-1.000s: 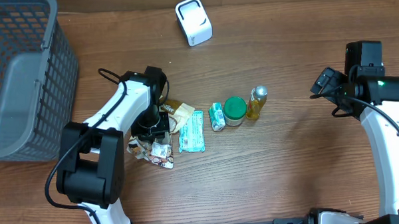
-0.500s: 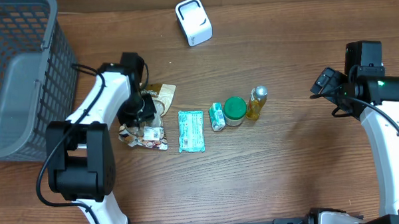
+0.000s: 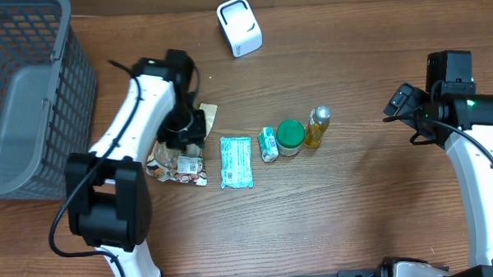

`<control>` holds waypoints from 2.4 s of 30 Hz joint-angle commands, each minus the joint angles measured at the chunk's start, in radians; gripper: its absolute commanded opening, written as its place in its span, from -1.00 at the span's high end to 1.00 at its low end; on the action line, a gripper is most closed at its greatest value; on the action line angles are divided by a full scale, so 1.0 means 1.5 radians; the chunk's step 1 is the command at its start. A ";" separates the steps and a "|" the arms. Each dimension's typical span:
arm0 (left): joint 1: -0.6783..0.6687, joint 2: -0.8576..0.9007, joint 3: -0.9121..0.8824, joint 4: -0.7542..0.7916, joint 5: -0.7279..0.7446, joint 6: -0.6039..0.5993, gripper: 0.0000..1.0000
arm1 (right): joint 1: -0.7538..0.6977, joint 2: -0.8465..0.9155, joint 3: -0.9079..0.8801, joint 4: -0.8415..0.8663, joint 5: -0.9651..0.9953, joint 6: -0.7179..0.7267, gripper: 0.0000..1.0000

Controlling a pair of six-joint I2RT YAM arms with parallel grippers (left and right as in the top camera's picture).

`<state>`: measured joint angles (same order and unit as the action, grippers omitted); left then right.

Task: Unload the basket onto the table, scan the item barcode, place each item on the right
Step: 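Carry the snack bag to the table left of the wipes packet, then lower the snack bag onto the table and release it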

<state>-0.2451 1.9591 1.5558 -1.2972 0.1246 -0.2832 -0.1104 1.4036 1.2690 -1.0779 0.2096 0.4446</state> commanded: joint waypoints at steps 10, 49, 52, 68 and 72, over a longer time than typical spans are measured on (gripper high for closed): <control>-0.143 0.007 -0.072 0.069 0.017 -0.098 0.08 | -0.001 0.001 0.007 0.002 0.004 0.005 -1.00; -0.177 0.007 -0.137 0.233 -0.061 -0.218 0.36 | -0.001 0.001 0.007 0.002 0.004 0.005 -1.00; -0.177 0.007 -0.135 0.233 -0.045 -0.167 0.35 | -0.001 0.001 0.007 0.002 0.004 0.005 -1.00; -0.178 0.007 -0.075 0.199 -0.051 -0.035 0.38 | -0.001 0.001 0.007 0.002 0.004 0.005 -1.00; -0.179 0.007 -0.096 0.213 -0.054 -0.035 0.37 | -0.001 0.001 0.007 0.002 0.004 0.005 -1.00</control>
<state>-0.5106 1.9602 1.4364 -0.9863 0.0669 -0.3603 -0.1104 1.4036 1.2690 -1.0779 0.2096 0.4450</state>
